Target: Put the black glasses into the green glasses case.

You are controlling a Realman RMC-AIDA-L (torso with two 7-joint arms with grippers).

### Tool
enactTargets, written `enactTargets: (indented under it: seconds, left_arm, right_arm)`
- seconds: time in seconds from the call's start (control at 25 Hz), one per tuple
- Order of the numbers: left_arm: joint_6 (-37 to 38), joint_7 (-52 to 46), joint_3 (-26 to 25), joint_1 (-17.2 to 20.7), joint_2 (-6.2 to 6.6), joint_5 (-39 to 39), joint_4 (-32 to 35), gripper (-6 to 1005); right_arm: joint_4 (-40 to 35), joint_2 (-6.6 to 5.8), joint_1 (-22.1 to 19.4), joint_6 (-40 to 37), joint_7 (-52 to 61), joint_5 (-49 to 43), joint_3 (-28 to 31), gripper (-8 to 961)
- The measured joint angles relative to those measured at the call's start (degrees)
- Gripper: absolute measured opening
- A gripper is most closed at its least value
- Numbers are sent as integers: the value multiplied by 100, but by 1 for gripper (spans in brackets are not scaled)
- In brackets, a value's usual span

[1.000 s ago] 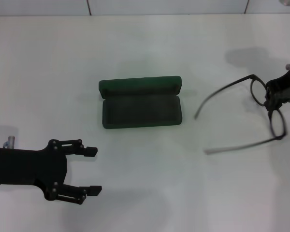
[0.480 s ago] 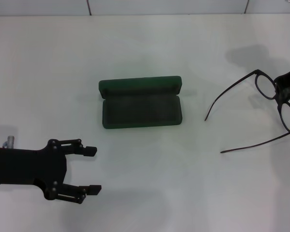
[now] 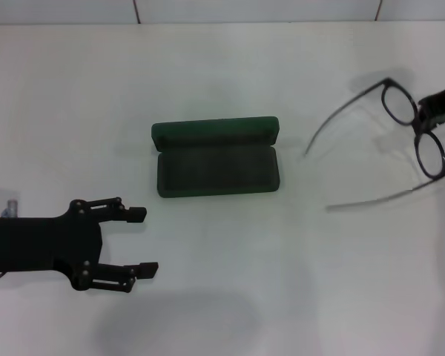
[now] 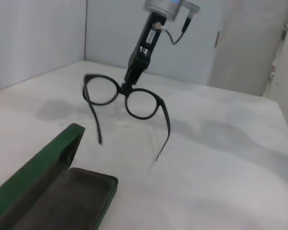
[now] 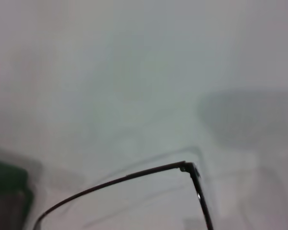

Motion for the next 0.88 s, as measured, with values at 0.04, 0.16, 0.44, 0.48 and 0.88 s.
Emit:
enactTargets:
  seconds: [0.04, 0.16, 0.44, 0.48, 0.88]
  left_arm:
    - [6, -52, 1, -3, -4, -1, 5, 871]
    - [14, -202, 14, -29, -20, -1, -6, 870]
    - [28, -366, 47, -254, -88, 35, -381, 869]
    - [30, -365, 49, -313, -89, 29, -504, 869]
    - [-142, -69, -8, -913, -219, -117, -1438, 868]
  right_arm:
    - [-141, 0, -126, 8, -160, 243, 137, 55]
    - [-347, -1, -439, 52, -864, 1032, 545, 56]
    - [-357, -6, -1023, 283, -2431, 2657, 1040, 56]
    - [-344, -9, -1103, 288, -2638, 2919, 1068, 56]
    - [632, 60, -1157, 108, -4580, 4861, 1062, 56]
